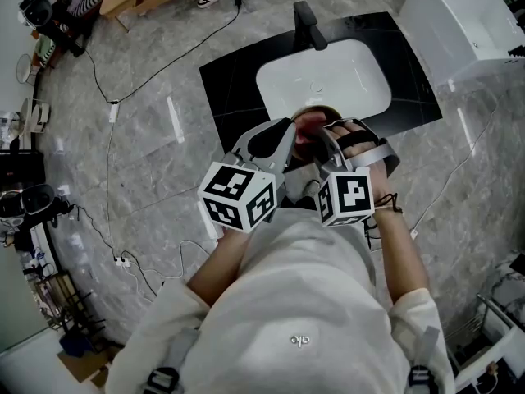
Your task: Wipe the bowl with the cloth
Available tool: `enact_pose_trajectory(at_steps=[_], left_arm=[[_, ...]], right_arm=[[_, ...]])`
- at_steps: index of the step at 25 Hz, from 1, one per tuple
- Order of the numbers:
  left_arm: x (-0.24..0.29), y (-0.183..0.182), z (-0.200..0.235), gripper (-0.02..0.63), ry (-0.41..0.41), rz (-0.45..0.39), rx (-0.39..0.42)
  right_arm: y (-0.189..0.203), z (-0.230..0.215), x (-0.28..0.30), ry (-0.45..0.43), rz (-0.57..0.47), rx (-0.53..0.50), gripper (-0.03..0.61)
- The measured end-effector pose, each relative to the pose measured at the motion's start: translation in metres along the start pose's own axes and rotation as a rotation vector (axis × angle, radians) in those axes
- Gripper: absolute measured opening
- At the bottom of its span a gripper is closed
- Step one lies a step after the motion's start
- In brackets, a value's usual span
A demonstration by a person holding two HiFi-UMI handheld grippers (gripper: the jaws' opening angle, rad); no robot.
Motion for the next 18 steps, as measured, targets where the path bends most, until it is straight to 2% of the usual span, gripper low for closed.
enact_pose_trajectory(at_steps=[10, 18], left_arm=[[0.001, 0.002, -0.003, 0.032, 0.018, 0.005, 0.002], [0.001, 0.007, -0.005, 0.032, 0.014, 0.026, 0.007]], right_arm=[[-0.004, -0.013, 0.001, 0.132, 0.013, 0.008, 0.015], [0.007, -0.016, 0.001, 0.182, 0.091, -0.064, 0.015]])
Point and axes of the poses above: the fingertips, and each gripper's own axes: x forward along the fingers, z to its left, y out of its underside, the point moved 7 cm from there along -x, backward along the fingers
